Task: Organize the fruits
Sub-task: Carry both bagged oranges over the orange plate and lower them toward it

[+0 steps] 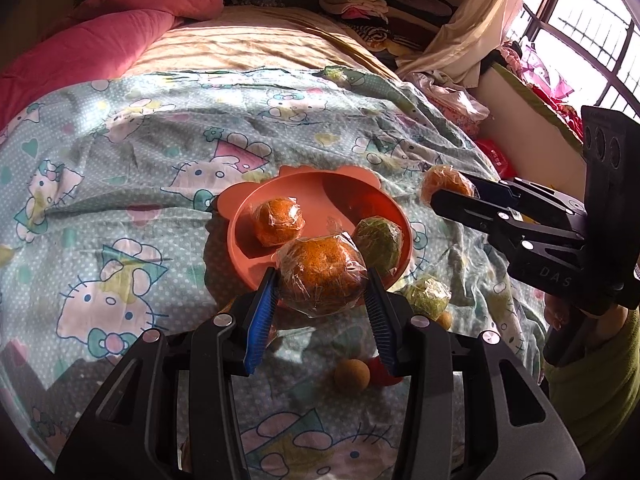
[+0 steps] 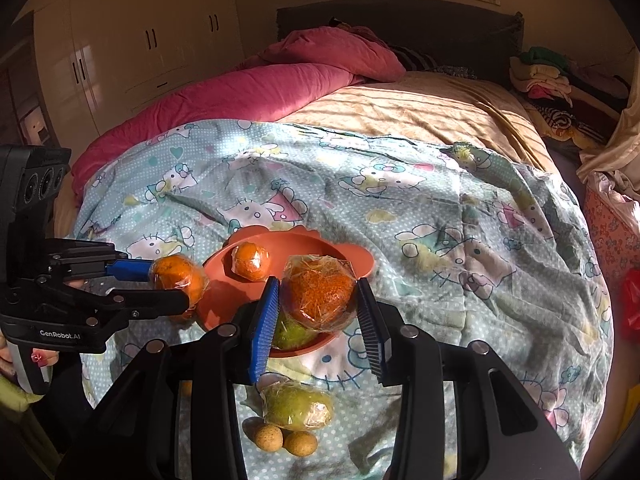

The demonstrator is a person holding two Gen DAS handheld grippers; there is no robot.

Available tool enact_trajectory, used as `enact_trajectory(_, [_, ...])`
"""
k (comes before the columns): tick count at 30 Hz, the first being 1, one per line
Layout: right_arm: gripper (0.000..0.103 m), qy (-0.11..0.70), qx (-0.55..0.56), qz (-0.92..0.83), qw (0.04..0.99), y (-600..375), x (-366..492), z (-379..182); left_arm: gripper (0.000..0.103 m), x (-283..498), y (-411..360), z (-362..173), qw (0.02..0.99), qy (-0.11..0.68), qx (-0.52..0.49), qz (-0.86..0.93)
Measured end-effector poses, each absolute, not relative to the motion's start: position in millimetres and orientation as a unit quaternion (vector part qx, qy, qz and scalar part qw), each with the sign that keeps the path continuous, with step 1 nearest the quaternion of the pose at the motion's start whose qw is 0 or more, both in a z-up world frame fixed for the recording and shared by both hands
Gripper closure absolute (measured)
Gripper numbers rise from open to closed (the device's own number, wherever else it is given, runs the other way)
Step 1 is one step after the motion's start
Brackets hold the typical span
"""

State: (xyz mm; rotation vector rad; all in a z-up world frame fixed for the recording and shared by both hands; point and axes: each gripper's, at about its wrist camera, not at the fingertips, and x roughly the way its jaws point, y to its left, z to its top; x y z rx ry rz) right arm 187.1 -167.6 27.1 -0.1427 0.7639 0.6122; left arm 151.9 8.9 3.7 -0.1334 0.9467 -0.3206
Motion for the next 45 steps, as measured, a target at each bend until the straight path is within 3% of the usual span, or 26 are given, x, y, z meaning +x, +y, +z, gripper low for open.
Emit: enact_trajectory(45, [0.066,0.451,-0.135,0.339,0.814,-116.2,254.6,-18.4,0.067,193.8,10.8,-33.6,0.852,0.498,-0.050,-0.154])
